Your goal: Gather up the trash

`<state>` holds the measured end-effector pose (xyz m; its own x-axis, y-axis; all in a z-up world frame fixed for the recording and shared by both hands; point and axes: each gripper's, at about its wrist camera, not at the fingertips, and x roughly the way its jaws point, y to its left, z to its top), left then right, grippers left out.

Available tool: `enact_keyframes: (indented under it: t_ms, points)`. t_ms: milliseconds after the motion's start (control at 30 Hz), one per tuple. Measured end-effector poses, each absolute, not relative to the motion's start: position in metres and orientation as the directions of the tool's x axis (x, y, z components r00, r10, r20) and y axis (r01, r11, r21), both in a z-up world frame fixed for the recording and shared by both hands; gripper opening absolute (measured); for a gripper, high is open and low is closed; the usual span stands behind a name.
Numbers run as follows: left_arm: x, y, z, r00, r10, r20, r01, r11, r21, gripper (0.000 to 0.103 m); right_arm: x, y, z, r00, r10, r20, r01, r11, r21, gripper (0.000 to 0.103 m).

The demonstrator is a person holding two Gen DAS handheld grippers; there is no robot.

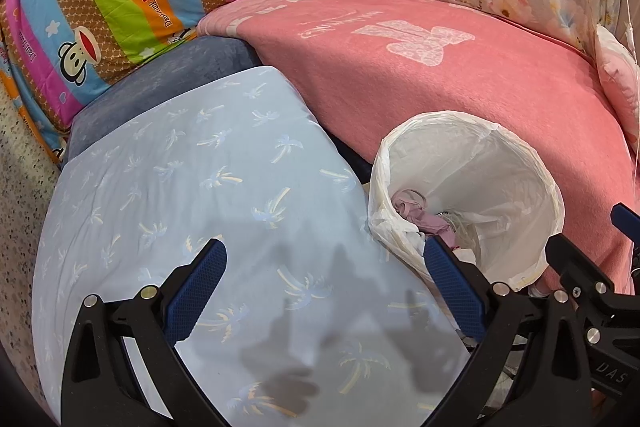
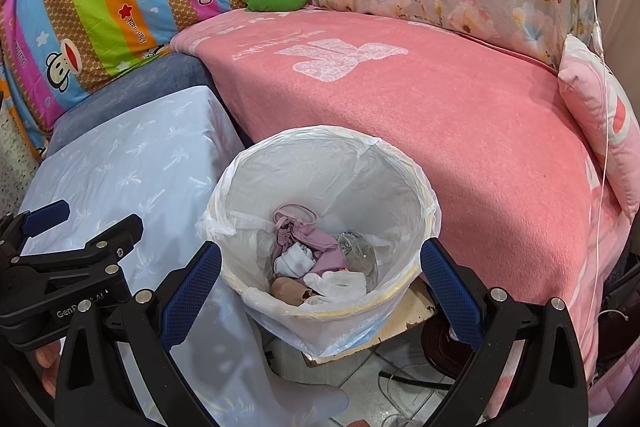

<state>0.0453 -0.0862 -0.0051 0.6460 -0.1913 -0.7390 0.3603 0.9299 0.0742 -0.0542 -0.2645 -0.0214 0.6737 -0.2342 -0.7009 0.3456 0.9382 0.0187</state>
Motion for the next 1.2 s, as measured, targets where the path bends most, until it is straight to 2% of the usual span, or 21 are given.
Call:
enact_keyframes:
  t_ms: [1200]
  points:
    - [0.0416, -0.0866, -0.0061, 0.646, -0.193, -0.738, 0.362, 0.929, 0.074, 0.095, -0.0598, -0.2670, -0.0227, 0.674, -0.235, -0.701, 0.347, 0.938, 0.020, 0.097]
